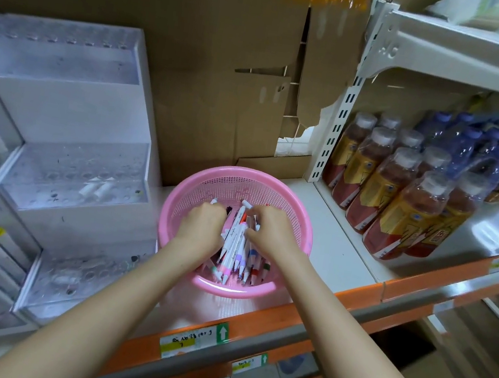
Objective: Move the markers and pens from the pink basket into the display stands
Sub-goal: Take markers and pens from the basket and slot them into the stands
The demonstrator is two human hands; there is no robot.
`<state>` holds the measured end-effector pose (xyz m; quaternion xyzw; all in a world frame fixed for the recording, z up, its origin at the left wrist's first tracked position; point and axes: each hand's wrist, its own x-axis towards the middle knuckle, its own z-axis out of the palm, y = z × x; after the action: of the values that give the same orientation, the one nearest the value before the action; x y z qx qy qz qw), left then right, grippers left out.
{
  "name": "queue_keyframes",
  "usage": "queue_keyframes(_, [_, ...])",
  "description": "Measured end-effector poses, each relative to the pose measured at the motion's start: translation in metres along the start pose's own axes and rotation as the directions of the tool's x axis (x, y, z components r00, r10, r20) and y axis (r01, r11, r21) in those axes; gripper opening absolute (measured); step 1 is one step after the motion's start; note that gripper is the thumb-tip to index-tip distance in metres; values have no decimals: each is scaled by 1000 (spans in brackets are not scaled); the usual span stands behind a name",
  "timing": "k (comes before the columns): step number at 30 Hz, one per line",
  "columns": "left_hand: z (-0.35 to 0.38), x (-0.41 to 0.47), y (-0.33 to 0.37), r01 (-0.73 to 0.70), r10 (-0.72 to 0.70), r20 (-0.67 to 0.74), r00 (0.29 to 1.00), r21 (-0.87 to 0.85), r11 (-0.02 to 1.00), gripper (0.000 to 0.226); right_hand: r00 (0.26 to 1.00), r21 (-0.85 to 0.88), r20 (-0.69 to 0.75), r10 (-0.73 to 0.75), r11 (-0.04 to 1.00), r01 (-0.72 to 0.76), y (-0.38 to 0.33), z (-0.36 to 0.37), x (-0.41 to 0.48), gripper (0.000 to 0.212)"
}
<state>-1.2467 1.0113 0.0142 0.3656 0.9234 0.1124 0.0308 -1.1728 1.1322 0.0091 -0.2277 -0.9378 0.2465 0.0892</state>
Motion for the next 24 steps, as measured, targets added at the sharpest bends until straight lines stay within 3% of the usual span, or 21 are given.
queue_keyframes(3, [-3,-1,4,13,-13,-1,1000,-54,998,10,1000,40,-9,0,999,0,0,-1,-3,27])
queue_keyframes(6, [-4,-1,3,30,-25,38,999,-130,991,16,1000,100,-9,-18,995,19,0,-4,-5,50])
queue_keyframes(11, [-11,-1,-1,-1,-1,-4,1000,-475,880,41,999,240,-25,-47,969,51,-7,-11,-9,70])
queue_keyframes(16, [-27,-5,0,-246,112,-268,957,-542,804,52,988,356,-103,-115,923,145,-16,-25,-14,58])
queue_keyframes(24, [-65,-31,-10,-306,66,-414,908,-548,778,58,953,380,-234,-194,884,273,-42,-41,-31,51])
